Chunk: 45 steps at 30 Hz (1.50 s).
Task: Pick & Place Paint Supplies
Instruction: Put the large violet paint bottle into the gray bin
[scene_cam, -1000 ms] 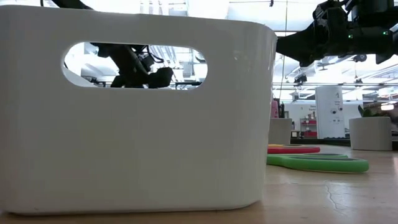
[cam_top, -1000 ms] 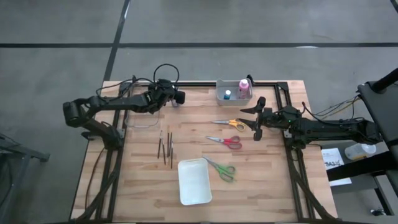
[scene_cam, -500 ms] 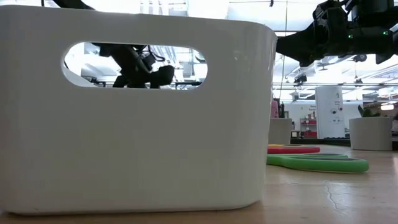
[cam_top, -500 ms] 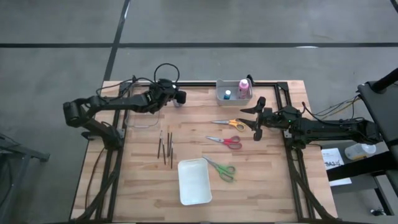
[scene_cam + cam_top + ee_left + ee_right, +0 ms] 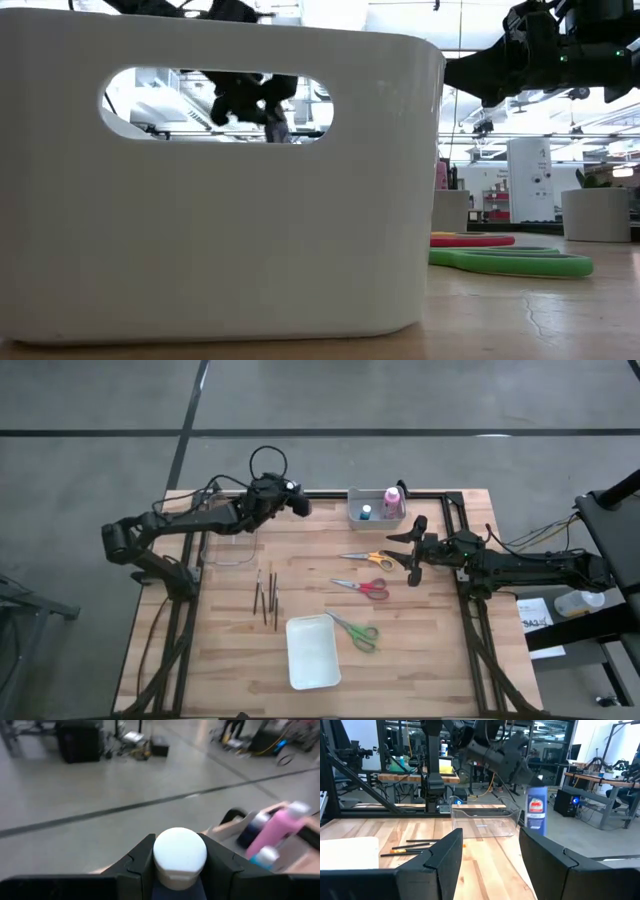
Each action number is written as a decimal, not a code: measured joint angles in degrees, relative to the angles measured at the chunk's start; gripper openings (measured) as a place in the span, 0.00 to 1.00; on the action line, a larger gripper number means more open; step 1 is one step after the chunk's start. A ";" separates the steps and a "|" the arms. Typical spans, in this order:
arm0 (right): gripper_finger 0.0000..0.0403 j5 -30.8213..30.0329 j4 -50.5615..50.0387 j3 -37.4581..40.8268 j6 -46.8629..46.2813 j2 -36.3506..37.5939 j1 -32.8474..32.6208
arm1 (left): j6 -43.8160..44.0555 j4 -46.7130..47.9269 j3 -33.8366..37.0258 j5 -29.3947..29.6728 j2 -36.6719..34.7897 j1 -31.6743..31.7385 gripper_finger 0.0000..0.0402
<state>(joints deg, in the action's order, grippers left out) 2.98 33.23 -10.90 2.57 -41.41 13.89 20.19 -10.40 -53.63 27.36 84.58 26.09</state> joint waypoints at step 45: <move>0.48 -0.02 0.00 0.02 0.00 0.00 0.04 | -13.36 4.59 -41.29 -13.04 34.29 -2.28 0.32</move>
<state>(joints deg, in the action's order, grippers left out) 2.96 33.23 -10.87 2.57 -41.41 13.93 6.82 -5.81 -94.91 14.32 118.86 23.81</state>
